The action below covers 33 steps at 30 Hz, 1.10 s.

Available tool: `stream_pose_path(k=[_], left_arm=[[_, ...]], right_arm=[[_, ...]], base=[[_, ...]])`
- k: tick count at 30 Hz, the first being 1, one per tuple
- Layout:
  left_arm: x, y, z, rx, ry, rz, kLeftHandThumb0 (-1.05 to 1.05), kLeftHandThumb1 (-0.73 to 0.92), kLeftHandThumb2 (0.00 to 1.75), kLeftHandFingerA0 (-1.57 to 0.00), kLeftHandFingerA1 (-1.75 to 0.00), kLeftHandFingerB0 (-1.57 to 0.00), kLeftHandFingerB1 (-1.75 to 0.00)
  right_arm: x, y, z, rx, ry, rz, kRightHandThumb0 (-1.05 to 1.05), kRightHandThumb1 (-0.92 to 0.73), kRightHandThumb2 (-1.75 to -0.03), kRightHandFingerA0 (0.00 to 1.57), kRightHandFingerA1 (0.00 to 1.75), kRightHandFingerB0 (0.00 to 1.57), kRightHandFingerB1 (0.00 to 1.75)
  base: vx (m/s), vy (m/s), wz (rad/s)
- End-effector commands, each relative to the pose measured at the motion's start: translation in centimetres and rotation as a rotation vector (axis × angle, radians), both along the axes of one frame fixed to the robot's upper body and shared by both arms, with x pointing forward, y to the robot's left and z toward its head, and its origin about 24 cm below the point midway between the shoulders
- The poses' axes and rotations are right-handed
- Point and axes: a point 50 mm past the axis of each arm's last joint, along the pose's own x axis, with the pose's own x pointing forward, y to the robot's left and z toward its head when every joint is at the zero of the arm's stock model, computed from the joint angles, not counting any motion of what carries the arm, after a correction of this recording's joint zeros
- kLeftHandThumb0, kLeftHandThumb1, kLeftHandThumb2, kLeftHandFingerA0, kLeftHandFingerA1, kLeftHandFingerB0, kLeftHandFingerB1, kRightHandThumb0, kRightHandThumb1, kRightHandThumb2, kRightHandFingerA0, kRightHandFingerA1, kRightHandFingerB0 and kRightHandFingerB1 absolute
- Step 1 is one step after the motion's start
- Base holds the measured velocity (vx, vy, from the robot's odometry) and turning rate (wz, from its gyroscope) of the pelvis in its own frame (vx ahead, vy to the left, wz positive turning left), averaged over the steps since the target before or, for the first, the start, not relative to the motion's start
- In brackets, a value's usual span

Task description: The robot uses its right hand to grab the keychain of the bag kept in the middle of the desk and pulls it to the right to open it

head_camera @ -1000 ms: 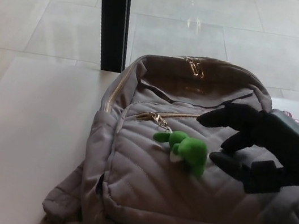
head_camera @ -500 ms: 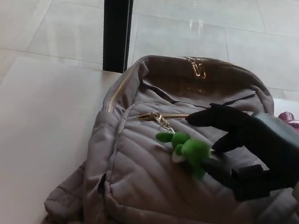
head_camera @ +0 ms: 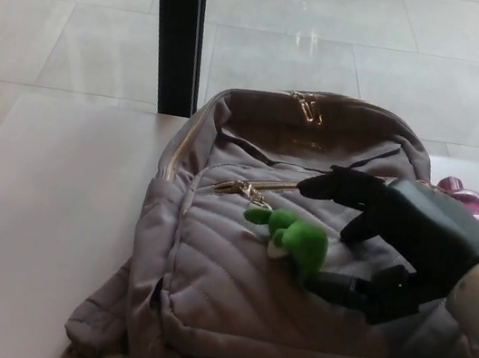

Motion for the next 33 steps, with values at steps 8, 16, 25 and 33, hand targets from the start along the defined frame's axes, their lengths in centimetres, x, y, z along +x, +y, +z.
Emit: stream_pose_path(k=[8,16,25,33], left_arm=[[0.0,0.1,0.0,0.003,-0.015,0.033,-0.77,0.92,0.75,-0.62,-0.55,-0.53,-0.46],[0.0,0.2,0.1,0.001,-0.016,0.034,-0.78,0.92,0.76,-0.65,-0.58,-0.54,-0.46],[0.0,0.2,0.1,-0.010,-0.028,0.040,-0.79,0.92,0.77,-0.64,-0.58,-0.54,-0.47],[0.2,0.0,0.0,-0.002,-0.025,0.050,-0.82,0.92,0.81,-0.66,-0.61,-0.52,-0.47]], right_arm=[[0.2,0.1,-1.8,-0.045,0.092,-0.028,-0.81,-0.59,-0.59,0.78,0.97,0.26,0.37],[0.2,-1.1,-3.0,-0.082,0.099,-0.134,-0.25,-0.70,-0.76,1.11,1.32,0.69,0.46],[-0.1,-0.4,-3.1,-0.087,0.047,-0.098,-0.27,-0.58,-1.00,0.96,1.69,0.99,0.73],[-0.3,0.6,-2.9,-0.018,0.012,-0.059,-0.27,-0.55,-1.10,0.95,1.70,0.99,0.94]], base=[[0.00,0.000,0.00],[0.00,0.000,0.00],[0.00,0.000,0.00],[0.00,0.000,0.00]])
